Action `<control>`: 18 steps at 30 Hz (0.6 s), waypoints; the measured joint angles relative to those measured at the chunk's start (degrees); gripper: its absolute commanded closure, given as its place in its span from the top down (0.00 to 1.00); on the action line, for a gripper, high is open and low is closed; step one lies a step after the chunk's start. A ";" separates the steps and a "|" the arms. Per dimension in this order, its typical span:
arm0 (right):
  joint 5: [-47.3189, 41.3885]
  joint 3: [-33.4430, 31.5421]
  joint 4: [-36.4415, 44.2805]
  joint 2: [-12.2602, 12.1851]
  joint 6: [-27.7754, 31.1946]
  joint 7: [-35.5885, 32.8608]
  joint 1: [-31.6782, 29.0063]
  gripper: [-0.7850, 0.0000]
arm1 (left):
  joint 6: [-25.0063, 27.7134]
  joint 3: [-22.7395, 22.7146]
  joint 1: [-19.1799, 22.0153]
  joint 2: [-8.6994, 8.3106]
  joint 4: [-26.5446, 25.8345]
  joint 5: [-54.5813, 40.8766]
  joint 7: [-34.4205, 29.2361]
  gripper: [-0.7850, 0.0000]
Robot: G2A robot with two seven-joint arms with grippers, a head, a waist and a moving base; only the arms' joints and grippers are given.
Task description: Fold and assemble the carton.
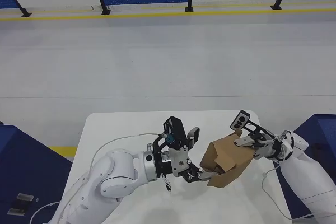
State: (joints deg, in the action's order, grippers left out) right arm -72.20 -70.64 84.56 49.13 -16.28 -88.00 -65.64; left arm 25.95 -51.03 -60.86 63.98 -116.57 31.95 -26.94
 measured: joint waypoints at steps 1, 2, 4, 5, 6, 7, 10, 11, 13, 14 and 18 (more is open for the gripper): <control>-0.08 -0.44 -0.24 -0.06 0.07 0.00 0.10 0.00 | 0.04 -0.44 -0.31 -0.04 -0.30 -0.74 0.04 1.00; -0.10 -0.78 -0.41 -0.10 0.19 0.00 0.18 0.00 | 0.08 -0.90 -0.67 -0.10 -0.62 -1.42 0.09 1.00; 0.09 -1.62 -0.80 -0.18 0.96 0.00 0.32 0.00 | 0.22 -2.33 -1.89 -0.34 -1.46 -3.66 0.12 1.00; 0.24 -1.99 -0.92 -0.21 1.48 0.00 0.34 0.00 | 0.21 -3.19 -2.48 -0.48 -1.83 -4.71 0.13 1.00; 0.41 -2.40 -1.04 -0.24 2.22 0.00 0.37 0.00 | 0.06 -4.23 -3.11 -0.63 -2.17 -5.72 0.30 1.00; 0.75 -3.02 -1.18 -0.25 3.65 0.00 0.38 0.00 | -0.26 -5.80 -4.05 -0.85 -2.55 -7.09 0.73 1.00; 3.49 -4.98 -1.61 -0.28 10.08 0.59 0.20 0.00 | -1.51 -10.41 -6.76 -1.34 -2.83 -11.59 2.78 1.00; 4.54 -5.57 -1.49 -0.25 12.49 1.05 0.05 0.00 | -1.61 -11.89 -7.69 -1.44 -2.79 -13.55 4.06 1.00; 7.34 -6.98 -0.87 -0.18 19.03 2.69 -0.61 0.00 | -0.79 -14.45 -10.05 -1.56 -2.65 -20.32 6.67 1.00; 8.41 -7.54 -0.49 -0.13 21.76 3.55 -1.03 0.00 | -0.18 -15.10 -10.90 -1.59 -2.61 -23.66 6.91 1.00; 12.81 -9.72 1.97 0.10 33.02 7.31 -3.14 0.00 | -1.26 -15.54 -11.99 -1.82 -2.65 -33.45 1.77 1.00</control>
State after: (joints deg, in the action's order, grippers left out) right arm -59.39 -80.36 86.53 49.23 16.75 -80.69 -68.78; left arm 24.69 -66.57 -72.85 62.16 -119.22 -1.50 -25.17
